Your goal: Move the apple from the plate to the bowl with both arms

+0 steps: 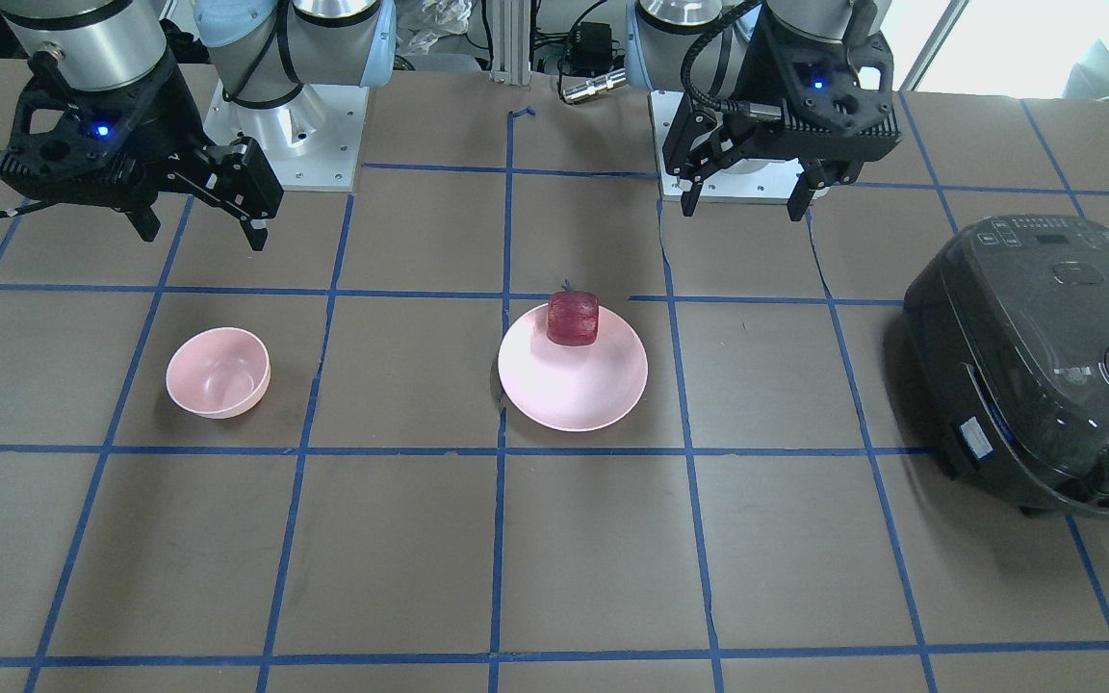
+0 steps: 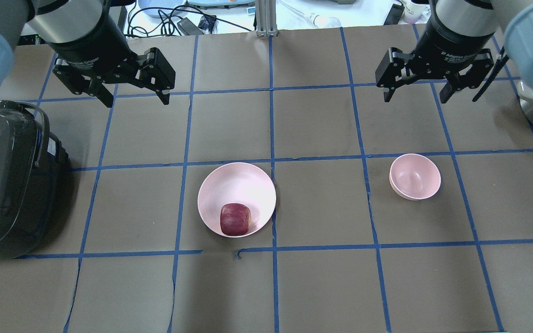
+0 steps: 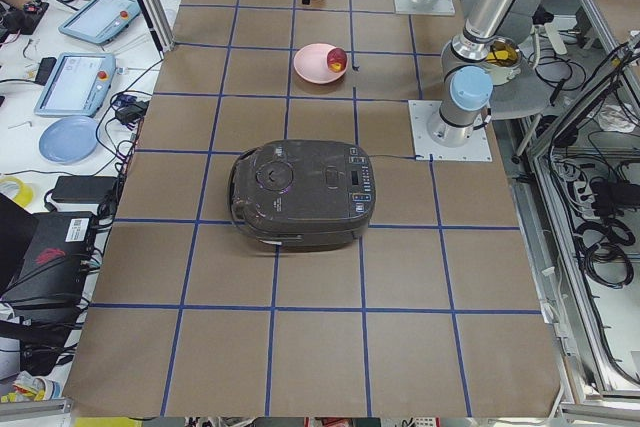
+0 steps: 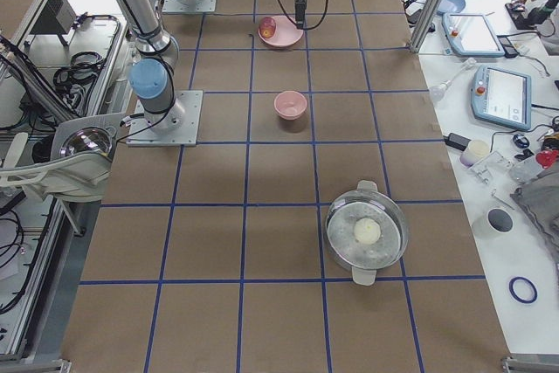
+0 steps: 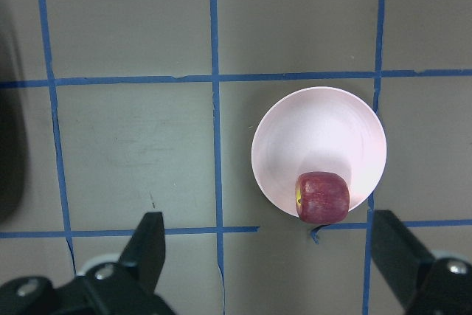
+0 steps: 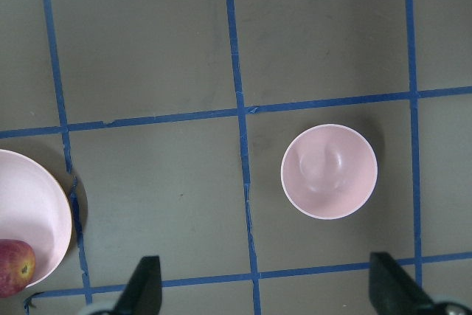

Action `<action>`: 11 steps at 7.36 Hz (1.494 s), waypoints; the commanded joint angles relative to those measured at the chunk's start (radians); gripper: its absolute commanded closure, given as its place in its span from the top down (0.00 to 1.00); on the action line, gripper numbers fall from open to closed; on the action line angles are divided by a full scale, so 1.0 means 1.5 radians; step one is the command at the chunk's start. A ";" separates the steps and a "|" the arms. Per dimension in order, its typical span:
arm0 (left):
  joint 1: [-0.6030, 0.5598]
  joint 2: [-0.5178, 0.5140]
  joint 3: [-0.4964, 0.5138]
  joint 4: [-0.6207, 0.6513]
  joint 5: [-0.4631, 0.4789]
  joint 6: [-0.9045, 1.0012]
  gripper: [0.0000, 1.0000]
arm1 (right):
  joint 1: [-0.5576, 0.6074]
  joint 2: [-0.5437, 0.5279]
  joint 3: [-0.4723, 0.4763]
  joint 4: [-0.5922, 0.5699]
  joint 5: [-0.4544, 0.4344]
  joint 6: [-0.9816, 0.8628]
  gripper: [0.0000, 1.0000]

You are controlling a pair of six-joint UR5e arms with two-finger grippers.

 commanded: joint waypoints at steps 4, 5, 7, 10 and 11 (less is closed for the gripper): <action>0.005 0.005 0.003 -0.009 0.004 0.001 1.00 | -0.001 0.003 0.002 0.001 -0.002 -0.007 1.00; 0.010 -0.008 -0.001 -0.009 -0.002 0.001 1.00 | -0.001 0.002 0.002 0.000 -0.025 -0.009 1.00; -0.010 -0.044 -0.039 0.011 -0.004 -0.020 1.00 | -0.001 0.003 0.003 -0.001 -0.027 -0.007 1.00; -0.124 -0.064 -0.221 0.229 0.003 -0.164 1.00 | -0.004 0.005 0.004 -0.004 -0.022 -0.003 1.00; -0.146 -0.074 -0.283 0.295 0.005 -0.183 1.00 | -0.012 0.007 0.004 -0.003 -0.023 -0.008 1.00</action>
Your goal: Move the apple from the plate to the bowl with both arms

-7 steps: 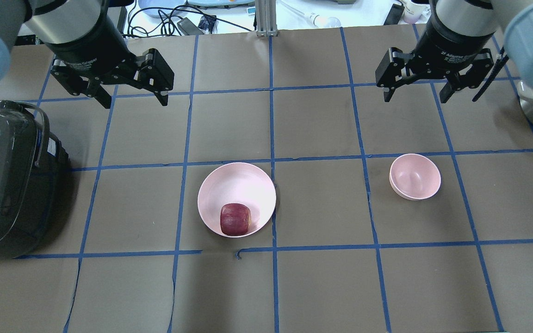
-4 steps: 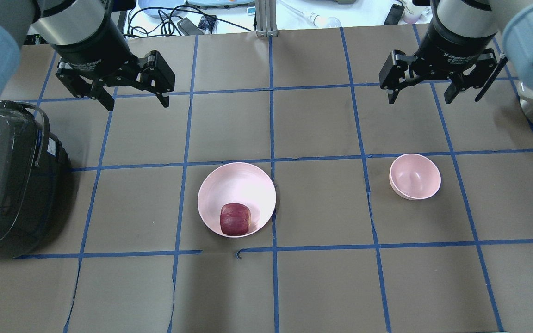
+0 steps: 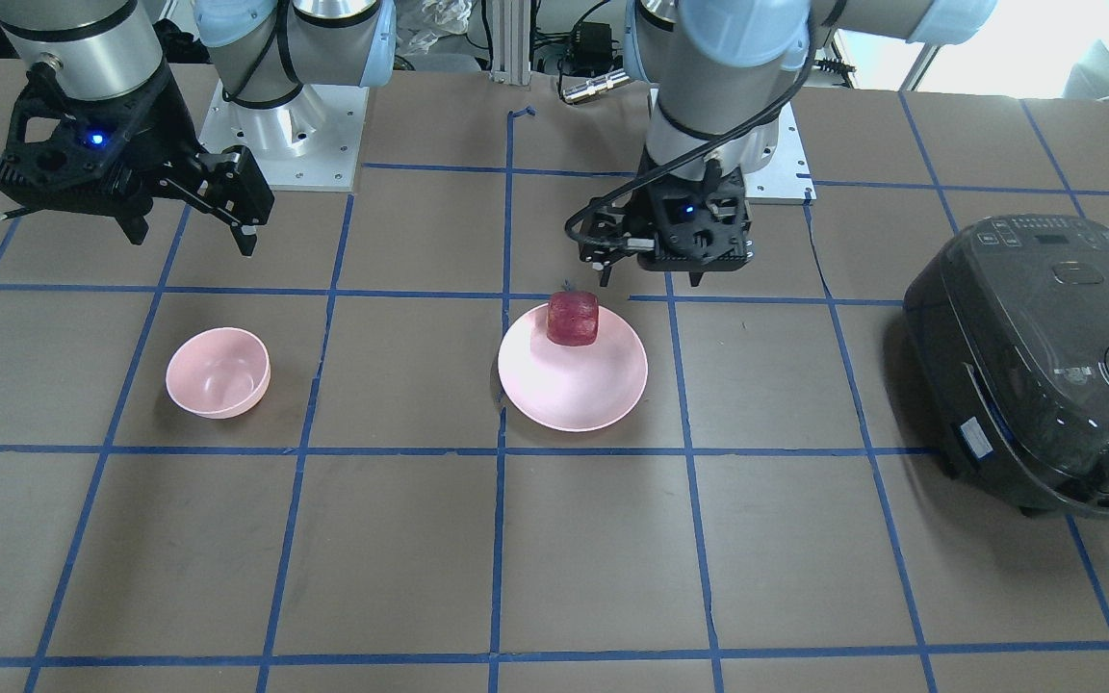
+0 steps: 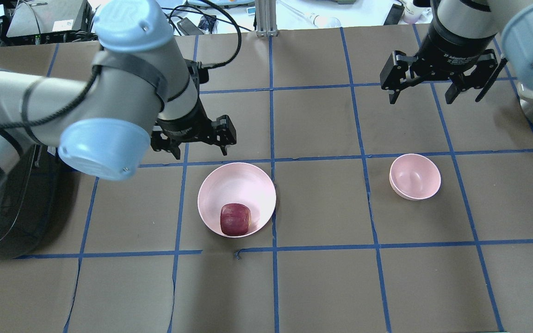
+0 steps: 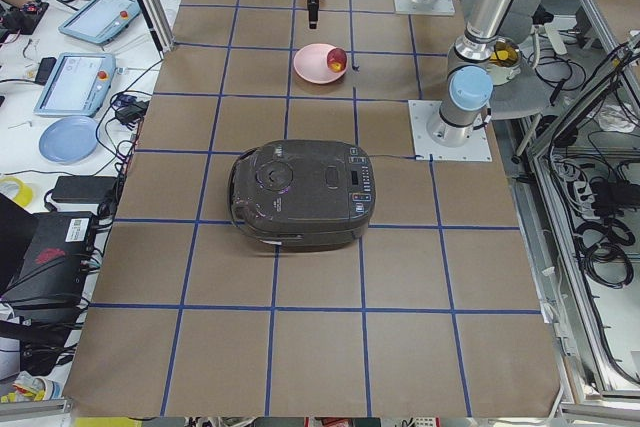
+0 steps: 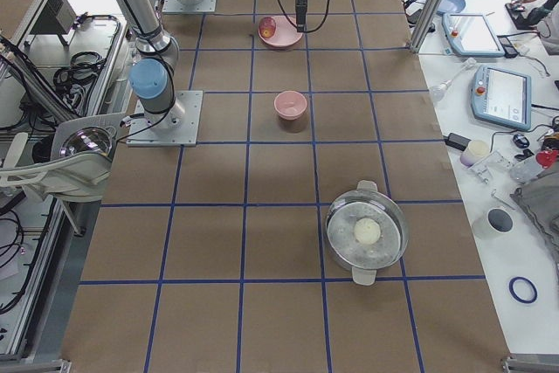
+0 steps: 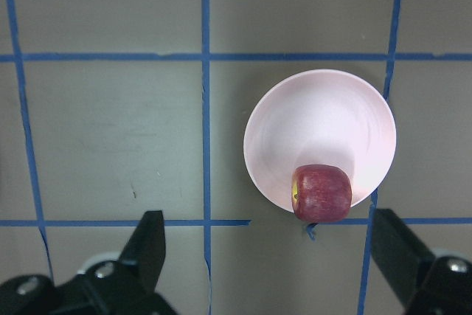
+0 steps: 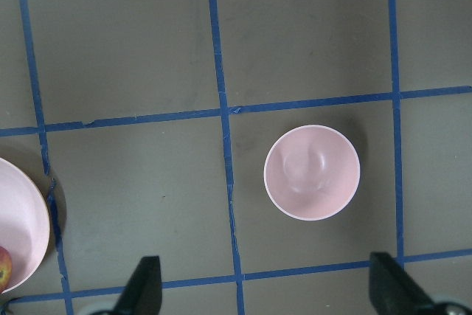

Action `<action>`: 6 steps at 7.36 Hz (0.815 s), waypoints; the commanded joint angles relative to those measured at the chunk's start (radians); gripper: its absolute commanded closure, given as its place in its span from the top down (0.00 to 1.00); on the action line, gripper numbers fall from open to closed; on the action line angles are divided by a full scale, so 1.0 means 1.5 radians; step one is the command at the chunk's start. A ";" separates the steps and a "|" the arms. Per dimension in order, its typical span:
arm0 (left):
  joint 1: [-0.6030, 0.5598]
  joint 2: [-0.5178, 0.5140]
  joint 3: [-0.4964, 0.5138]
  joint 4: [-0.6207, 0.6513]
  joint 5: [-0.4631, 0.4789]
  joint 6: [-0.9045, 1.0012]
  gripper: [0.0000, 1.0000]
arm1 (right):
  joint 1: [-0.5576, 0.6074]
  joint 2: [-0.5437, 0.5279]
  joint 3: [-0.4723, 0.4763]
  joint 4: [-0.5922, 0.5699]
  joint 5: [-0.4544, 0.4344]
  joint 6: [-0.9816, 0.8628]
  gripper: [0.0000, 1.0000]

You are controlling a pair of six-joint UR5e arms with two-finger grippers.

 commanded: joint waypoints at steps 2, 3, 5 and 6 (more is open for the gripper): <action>-0.065 -0.043 -0.163 0.197 0.003 -0.066 1.00 | -0.031 0.005 0.003 -0.002 0.001 -0.008 1.00; -0.070 -0.060 -0.175 0.224 0.004 -0.064 1.00 | -0.061 0.019 0.011 -0.008 0.002 -0.028 1.00; -0.070 -0.084 -0.185 0.230 0.006 -0.058 1.00 | -0.154 0.047 0.041 -0.014 0.007 -0.168 1.00; -0.070 -0.091 -0.187 0.230 0.007 -0.058 1.00 | -0.193 0.064 0.056 -0.013 0.006 -0.204 1.00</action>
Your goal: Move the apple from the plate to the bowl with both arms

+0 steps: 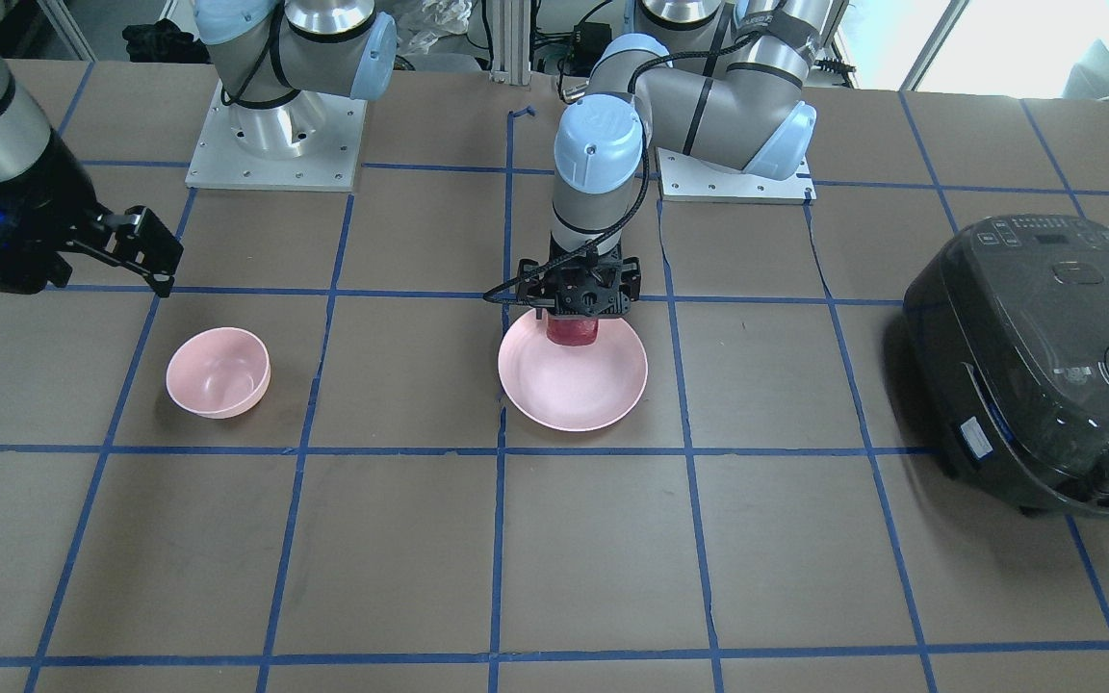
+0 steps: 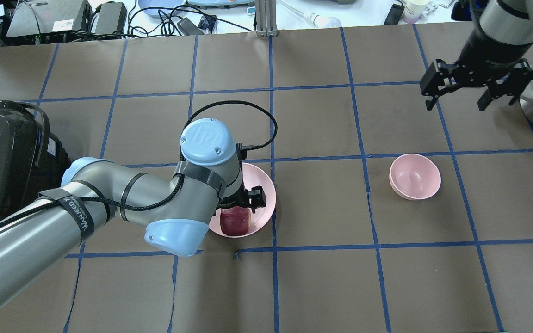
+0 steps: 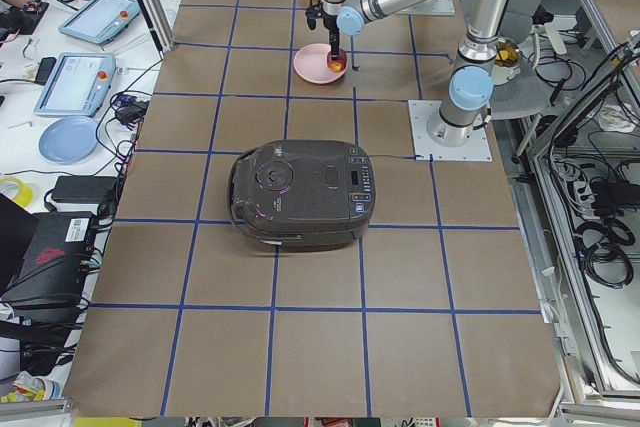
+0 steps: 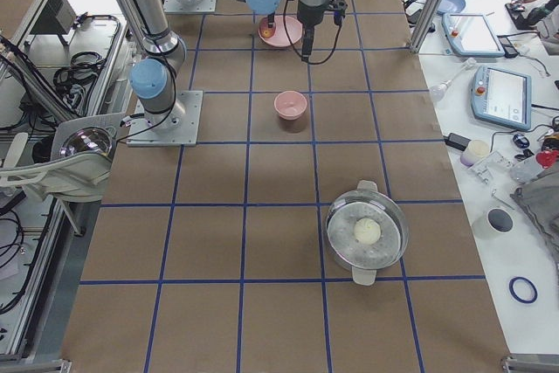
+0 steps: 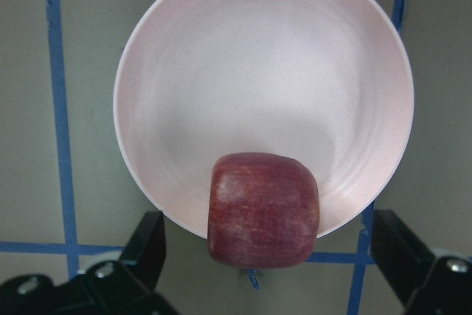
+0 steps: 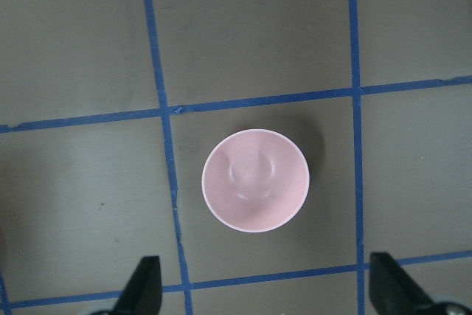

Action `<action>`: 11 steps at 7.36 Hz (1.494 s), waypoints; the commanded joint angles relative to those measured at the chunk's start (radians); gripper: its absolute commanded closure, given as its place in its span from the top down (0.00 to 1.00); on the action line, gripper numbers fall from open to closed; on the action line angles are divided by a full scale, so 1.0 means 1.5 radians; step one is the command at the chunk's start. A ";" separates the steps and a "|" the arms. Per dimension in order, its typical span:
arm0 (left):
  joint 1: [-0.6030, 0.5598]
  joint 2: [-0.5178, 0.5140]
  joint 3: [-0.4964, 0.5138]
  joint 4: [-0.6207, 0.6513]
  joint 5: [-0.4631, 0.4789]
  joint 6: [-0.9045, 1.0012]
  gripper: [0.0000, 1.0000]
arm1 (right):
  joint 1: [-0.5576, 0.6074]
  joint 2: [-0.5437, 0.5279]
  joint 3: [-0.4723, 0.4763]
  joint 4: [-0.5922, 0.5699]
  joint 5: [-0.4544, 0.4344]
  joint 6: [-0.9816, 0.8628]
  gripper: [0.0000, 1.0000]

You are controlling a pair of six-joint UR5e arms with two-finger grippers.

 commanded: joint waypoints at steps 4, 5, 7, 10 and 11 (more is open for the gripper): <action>-0.002 -0.020 -0.004 0.005 0.002 0.000 0.56 | -0.084 0.097 0.175 -0.163 0.005 -0.069 1.00; -0.002 -0.019 -0.002 0.005 0.002 -0.001 0.33 | -0.084 0.110 0.205 -0.178 0.007 -0.067 1.00; -0.001 -0.013 0.031 0.008 0.001 0.005 0.00 | -0.084 0.172 0.219 -0.245 0.010 -0.066 1.00; 0.009 -0.013 0.160 -0.101 -0.004 0.001 0.00 | -0.084 0.182 0.219 -0.243 0.062 -0.046 0.07; 0.010 -0.017 0.208 -0.145 -0.004 -0.005 0.00 | -0.084 0.177 0.217 -0.241 0.061 -0.038 0.00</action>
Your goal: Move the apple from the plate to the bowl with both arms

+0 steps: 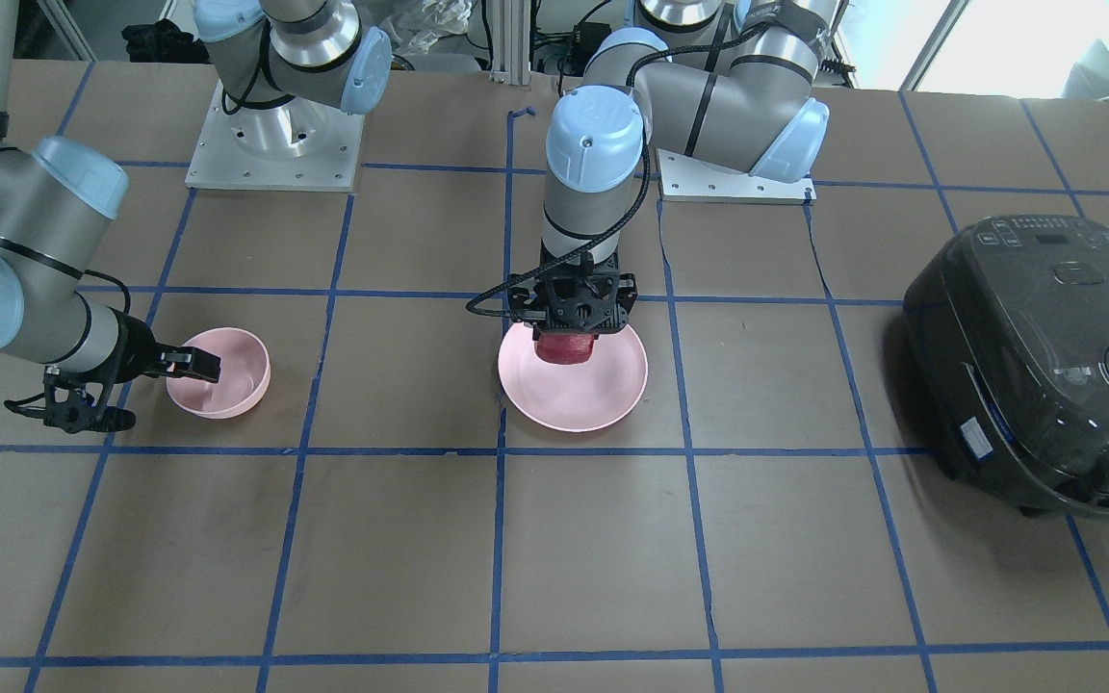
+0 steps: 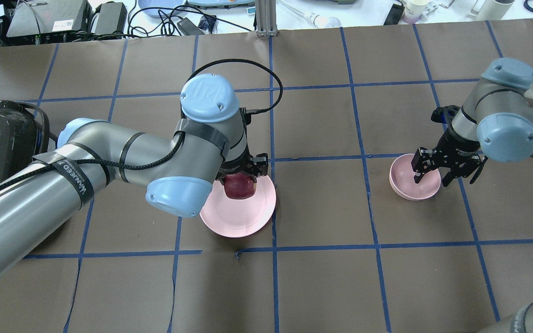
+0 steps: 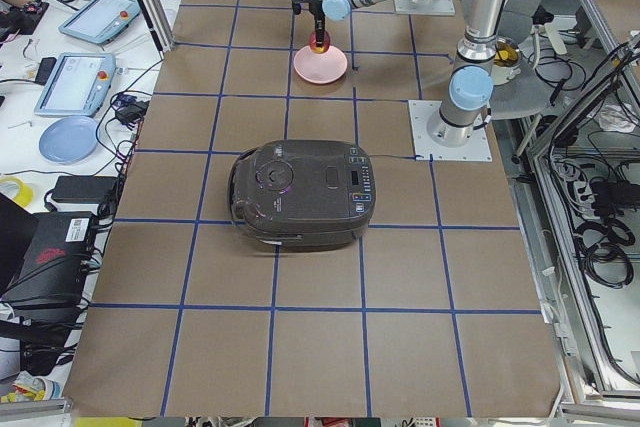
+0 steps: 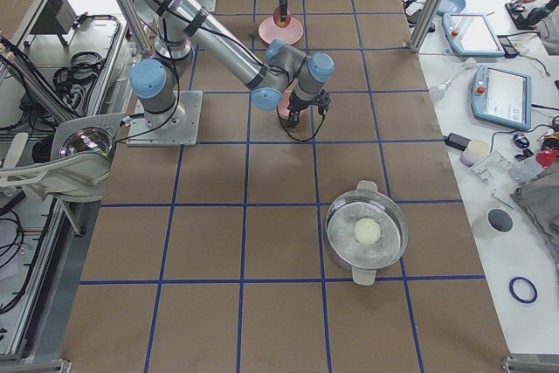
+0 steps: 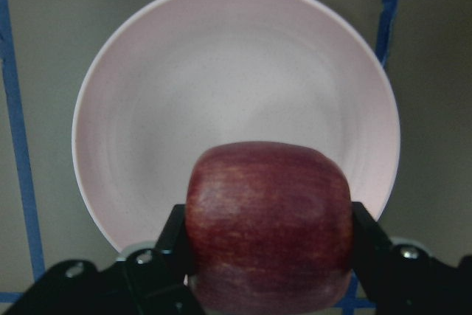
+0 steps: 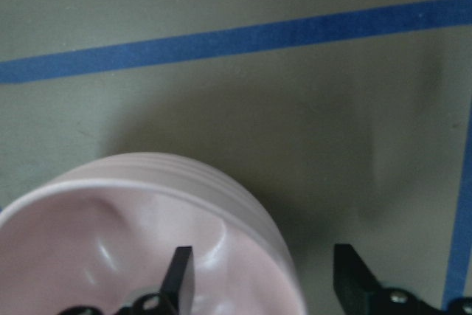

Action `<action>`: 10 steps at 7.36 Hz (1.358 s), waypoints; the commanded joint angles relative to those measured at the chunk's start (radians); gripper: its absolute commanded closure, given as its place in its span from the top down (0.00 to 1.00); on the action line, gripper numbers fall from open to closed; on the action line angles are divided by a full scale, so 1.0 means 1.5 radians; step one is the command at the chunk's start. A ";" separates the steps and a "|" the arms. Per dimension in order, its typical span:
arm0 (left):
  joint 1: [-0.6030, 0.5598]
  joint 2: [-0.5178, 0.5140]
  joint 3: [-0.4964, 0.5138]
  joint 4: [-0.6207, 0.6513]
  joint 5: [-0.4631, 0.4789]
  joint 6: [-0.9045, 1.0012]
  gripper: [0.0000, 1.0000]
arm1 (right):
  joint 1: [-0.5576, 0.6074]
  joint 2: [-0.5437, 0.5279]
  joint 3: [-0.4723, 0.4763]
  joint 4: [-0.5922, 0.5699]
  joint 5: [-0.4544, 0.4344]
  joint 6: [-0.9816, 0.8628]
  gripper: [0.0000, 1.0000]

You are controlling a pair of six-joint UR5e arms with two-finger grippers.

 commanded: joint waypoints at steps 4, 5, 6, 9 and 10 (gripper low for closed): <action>0.024 -0.013 0.128 -0.108 -0.004 -0.025 0.00 | 0.015 -0.021 -0.015 0.041 0.033 0.096 0.00; 0.024 -0.014 0.128 -0.108 -0.004 -0.036 0.00 | 0.047 -0.033 -0.016 0.063 0.074 0.119 0.00; 0.024 -0.014 0.129 -0.108 -0.004 -0.039 0.00 | 0.089 -0.047 -0.016 0.064 0.079 0.165 0.00; 0.023 -0.017 0.126 -0.108 -0.006 -0.068 0.00 | 0.188 -0.041 -0.015 0.051 0.137 0.224 0.00; 0.020 -0.021 0.126 -0.108 -0.008 -0.082 0.00 | 0.192 -0.041 -0.008 0.049 0.159 0.220 0.00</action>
